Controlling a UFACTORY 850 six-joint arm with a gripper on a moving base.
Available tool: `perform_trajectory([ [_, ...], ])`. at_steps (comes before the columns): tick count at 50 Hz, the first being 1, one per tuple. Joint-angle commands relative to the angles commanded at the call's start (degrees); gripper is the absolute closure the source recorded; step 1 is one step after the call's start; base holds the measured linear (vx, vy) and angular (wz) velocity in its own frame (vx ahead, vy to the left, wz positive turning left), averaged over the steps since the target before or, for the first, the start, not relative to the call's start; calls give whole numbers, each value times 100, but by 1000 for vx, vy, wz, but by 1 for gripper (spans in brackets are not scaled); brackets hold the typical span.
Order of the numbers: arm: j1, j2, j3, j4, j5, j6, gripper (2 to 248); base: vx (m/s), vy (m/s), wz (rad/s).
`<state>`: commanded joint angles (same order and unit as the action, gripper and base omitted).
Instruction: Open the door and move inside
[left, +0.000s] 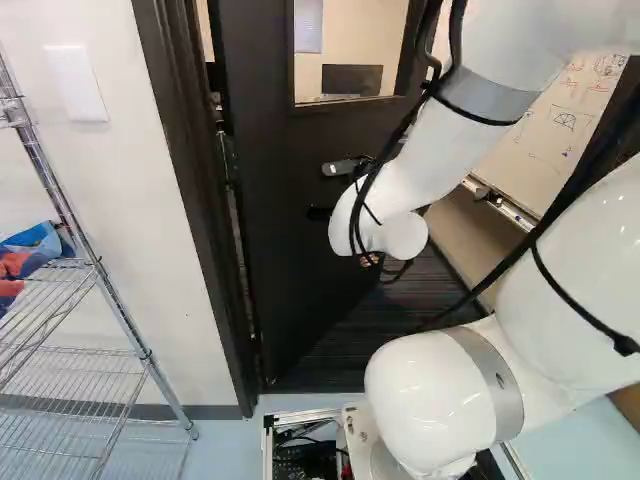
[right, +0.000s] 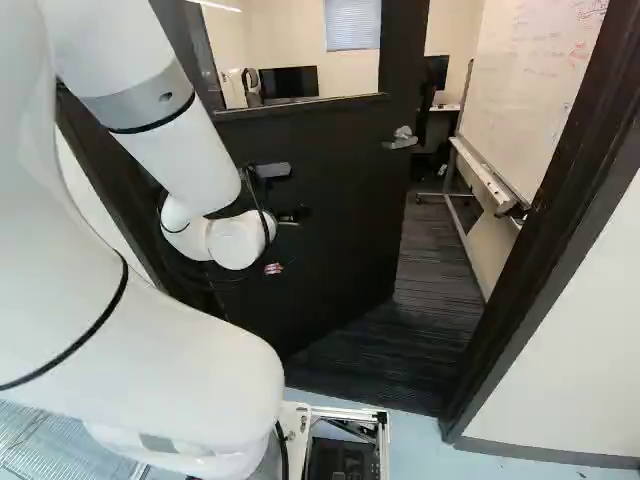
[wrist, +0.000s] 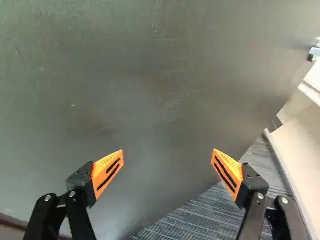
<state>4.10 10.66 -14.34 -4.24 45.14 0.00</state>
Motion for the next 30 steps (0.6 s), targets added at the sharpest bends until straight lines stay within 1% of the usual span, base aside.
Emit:
perform_trajectory([
  [10,47,-107,-97,326,0,0,3,0,0,0],
  [30,161,-387,-357,1104,0,0,3,0,0,0],
])
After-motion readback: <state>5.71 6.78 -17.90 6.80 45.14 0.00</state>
